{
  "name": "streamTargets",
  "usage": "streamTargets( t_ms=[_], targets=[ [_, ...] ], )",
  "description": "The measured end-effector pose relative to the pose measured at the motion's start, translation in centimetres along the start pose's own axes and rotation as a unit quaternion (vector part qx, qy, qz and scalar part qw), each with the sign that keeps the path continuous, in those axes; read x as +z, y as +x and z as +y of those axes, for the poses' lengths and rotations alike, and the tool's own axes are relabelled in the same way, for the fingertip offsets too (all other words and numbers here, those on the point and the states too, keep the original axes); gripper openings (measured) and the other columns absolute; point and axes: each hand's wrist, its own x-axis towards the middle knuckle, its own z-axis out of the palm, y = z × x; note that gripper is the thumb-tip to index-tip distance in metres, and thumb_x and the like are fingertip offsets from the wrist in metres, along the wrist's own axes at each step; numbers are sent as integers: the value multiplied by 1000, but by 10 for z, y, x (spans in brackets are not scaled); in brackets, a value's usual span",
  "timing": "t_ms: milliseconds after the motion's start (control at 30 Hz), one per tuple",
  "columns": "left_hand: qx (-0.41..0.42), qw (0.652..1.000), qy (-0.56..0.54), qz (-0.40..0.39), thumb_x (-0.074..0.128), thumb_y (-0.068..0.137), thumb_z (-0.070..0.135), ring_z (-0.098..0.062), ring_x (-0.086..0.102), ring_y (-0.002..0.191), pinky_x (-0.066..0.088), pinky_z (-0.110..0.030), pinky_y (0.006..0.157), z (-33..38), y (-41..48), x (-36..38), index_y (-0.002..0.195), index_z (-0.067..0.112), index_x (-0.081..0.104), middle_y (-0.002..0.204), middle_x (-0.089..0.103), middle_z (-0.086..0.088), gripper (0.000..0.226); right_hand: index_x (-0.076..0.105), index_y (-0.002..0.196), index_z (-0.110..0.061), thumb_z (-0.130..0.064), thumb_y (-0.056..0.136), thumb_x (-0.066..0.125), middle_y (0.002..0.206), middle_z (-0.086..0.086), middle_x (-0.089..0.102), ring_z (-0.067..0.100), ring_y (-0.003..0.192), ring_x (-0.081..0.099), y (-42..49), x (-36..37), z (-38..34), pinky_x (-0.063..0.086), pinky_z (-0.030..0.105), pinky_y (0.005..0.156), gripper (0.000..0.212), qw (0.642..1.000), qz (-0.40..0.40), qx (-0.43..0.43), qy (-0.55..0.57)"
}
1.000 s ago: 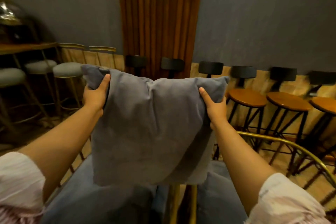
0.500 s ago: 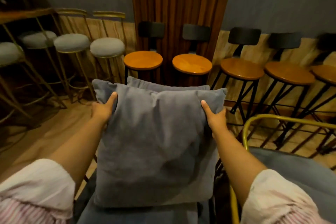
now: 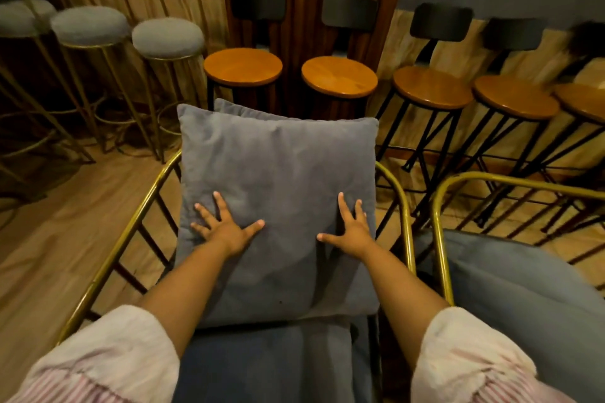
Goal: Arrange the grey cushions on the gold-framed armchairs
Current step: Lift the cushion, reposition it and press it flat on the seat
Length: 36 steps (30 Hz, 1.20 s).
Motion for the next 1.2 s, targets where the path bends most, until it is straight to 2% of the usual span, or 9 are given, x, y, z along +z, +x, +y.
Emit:
streamTargets(
  t_ms=[133, 200, 267, 433, 600, 767, 900, 1100, 1200],
  targets=[
    [1, 1000, -10, -14, 51, 81, 64, -52, -12, 142, 1, -58, 115, 29, -26, 5, 149, 23, -19, 156, -25, -23, 106, 20, 150, -23, -33, 85, 66, 160, 12, 13, 29, 147, 18, -23, -23, 13, 22, 38, 115, 80, 999, 7, -43, 31],
    [22, 999, 24, -34, 45, 84, 63, -53, -9, 143, 1, -56, 116, 45, -42, 14, 151, 22, -13, 156, -22, -26, 97, 33, 146, -15, -28, 87, 64, 151, 14, 37, 28, 140, 34, -41, -36, 27, 28, 32, 111, 68, 994, 79, -59, 47],
    [66, 994, 42, -76, 40, 88, 61, -51, -6, 144, 3, -53, 117, 62, -58, 30, 152, 23, -4, 157, -16, -27, 86, 40, 142, -14, -25, 89, 61, 142, 15, 46, 29, 132, 43, -68, -51, 50, 33, 28, 103, 58, 981, 178, -48, 62],
    [206, 960, -13, -187, 38, 95, 48, -30, 22, 147, 18, -38, 118, 121, -133, 94, 152, 10, 16, 160, 19, -13, 71, 46, 137, -10, -20, 90, 59, 138, 18, 49, 31, 128, 45, -142, -97, 144, 30, 24, 102, 50, 964, 253, -25, 77],
    [259, 936, -40, -234, 44, 92, 48, -28, 42, 135, 30, -33, 110, 183, -220, 193, 143, 9, 37, 147, 44, -16, 65, 49, 133, -5, -20, 90, 60, 136, 19, 52, 32, 127, 47, -211, -163, 266, 31, 26, 105, 46, 956, 276, 43, 92],
    [228, 926, -71, -292, 49, 95, 36, -14, 39, 133, 29, -19, 107, 228, -281, 293, 143, 10, 34, 143, 34, 7, 57, 44, 137, -7, -26, 91, 57, 141, 17, 46, 31, 132, 42, -253, -221, 379, 32, 38, 108, 51, 949, 268, 130, 103],
    [165, 942, -83, -280, 52, 93, 38, -27, 32, 143, 25, -34, 116, 239, -291, 351, 147, 7, 28, 155, 31, -12, 67, 42, 137, -5, -27, 91, 58, 143, 19, 45, 35, 131, 44, -257, -248, 446, 36, 45, 106, 54, 931, 274, 200, 133],
    [105, 956, -117, -247, 53, 94, 31, -32, 38, 138, 31, -36, 110, 241, -263, 402, 146, 10, 31, 152, 37, -14, 61, 41, 135, 3, -22, 88, 64, 142, 23, 46, 37, 131, 43, -234, -249, 514, 35, 33, 98, 59, 891, 267, 299, 213],
    [78, 957, -142, -239, 61, 87, 37, -35, 41, 135, 35, -43, 112, 243, -235, 417, 148, 14, 26, 151, 38, -15, 74, 38, 138, 1, -33, 86, 65, 145, 21, 42, 37, 132, 41, -223, -241, 538, 33, 37, 103, 68, 878, 234, 345, 233]
  ],
)
